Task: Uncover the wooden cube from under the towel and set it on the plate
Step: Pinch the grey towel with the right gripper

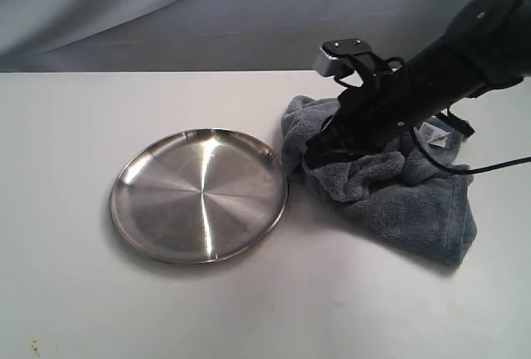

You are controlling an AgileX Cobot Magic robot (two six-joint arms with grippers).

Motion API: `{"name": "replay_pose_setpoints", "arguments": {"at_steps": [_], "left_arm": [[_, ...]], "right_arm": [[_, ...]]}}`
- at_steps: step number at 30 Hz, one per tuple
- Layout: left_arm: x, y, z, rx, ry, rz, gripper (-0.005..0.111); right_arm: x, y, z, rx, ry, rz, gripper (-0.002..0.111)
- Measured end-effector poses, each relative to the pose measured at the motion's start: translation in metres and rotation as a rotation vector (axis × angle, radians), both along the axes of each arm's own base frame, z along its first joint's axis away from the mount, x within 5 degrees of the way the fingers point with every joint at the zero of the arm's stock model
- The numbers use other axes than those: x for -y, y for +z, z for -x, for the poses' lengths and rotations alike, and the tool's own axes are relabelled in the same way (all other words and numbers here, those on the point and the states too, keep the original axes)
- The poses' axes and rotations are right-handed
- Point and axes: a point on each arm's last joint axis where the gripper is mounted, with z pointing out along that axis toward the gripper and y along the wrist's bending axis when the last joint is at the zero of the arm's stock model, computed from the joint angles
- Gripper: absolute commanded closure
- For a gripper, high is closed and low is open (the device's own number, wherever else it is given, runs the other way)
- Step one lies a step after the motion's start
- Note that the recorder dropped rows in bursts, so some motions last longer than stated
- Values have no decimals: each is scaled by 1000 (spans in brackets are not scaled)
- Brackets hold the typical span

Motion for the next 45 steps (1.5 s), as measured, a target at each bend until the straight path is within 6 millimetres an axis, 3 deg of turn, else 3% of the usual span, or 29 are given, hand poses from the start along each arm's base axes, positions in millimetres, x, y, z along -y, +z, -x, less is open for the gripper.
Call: {"name": "replay_pose_setpoints", "arguments": {"at_steps": [7, 15, 30, 35, 37, 40, 45], "left_arm": [[0, 0, 0, 0, 0, 0, 107], [0, 0, 0, 0, 0, 0, 107], [0, 0, 0, 0, 0, 0, 107], [0, 0, 0, 0, 0, 0, 107], [0, 0, 0, 0, 0, 0, 107], [0, 0, 0, 0, 0, 0, 107], [0, 0, 0, 0, 0, 0, 107]], "right_arm": [[-19, -3, -6, 218, 79, 72, 108], [-15, 1, -22, 398, -21, 132, 108], [18, 1, -37, 425, -115, 205, 108], [21, -1, -36, 397, -104, 208, 107], [21, -1, -36, 396, -101, 209, 99], [22, -2, -35, 396, -70, 234, 74], [22, -4, -32, 387, -25, 260, 2]]}}
